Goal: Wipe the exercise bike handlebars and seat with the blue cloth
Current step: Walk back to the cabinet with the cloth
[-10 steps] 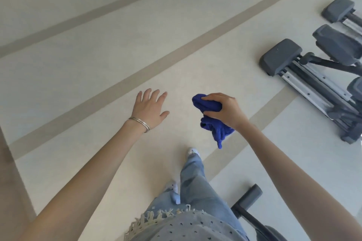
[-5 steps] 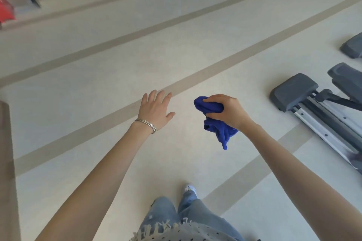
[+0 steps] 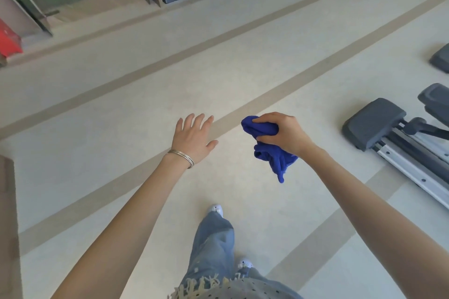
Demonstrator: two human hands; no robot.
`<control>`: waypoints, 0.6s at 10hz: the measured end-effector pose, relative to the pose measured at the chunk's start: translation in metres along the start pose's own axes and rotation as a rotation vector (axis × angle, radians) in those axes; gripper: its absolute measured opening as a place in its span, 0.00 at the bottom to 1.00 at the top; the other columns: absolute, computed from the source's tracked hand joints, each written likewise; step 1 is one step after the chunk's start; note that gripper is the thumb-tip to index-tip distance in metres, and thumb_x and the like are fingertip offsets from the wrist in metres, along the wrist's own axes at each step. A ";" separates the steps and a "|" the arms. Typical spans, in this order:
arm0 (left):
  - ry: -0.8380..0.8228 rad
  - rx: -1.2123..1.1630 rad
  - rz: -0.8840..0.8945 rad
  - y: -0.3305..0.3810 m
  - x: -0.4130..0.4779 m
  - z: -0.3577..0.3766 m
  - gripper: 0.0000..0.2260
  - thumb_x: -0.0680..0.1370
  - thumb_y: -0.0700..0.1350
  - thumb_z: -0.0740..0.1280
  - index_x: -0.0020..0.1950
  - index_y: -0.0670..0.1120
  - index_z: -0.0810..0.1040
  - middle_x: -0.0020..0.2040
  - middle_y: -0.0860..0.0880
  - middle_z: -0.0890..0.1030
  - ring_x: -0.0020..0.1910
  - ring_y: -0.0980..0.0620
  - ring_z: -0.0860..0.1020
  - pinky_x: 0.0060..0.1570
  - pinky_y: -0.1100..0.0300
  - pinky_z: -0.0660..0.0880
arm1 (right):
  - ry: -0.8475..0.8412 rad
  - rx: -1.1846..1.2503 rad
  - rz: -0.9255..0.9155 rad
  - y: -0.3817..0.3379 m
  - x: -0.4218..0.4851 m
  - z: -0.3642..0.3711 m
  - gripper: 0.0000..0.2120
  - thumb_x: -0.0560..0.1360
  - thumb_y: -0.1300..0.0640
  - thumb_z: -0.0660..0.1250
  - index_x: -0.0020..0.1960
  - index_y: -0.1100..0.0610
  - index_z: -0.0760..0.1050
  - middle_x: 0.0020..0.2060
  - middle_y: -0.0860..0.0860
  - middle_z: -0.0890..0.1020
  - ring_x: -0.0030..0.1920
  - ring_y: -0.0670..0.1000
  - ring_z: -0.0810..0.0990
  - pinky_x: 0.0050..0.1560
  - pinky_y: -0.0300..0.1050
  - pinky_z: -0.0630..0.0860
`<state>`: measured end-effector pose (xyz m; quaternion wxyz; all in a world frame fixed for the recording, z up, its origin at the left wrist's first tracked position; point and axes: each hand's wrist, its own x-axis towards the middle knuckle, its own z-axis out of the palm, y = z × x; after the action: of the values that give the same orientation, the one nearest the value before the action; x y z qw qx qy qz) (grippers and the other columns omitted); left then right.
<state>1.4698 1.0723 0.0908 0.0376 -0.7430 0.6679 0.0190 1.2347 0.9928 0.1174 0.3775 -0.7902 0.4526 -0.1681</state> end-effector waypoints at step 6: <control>0.019 -0.003 0.103 -0.091 0.214 -0.017 0.30 0.78 0.59 0.57 0.76 0.49 0.52 0.76 0.47 0.58 0.74 0.42 0.55 0.71 0.46 0.55 | 0.056 -0.013 0.032 -0.025 0.223 -0.006 0.17 0.66 0.59 0.72 0.54 0.49 0.79 0.47 0.44 0.79 0.46 0.44 0.75 0.43 0.20 0.65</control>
<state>1.5825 0.8679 0.0934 0.0291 -0.7077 0.7058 0.0152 1.3653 0.8098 0.1227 0.3621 -0.7802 0.4768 -0.1812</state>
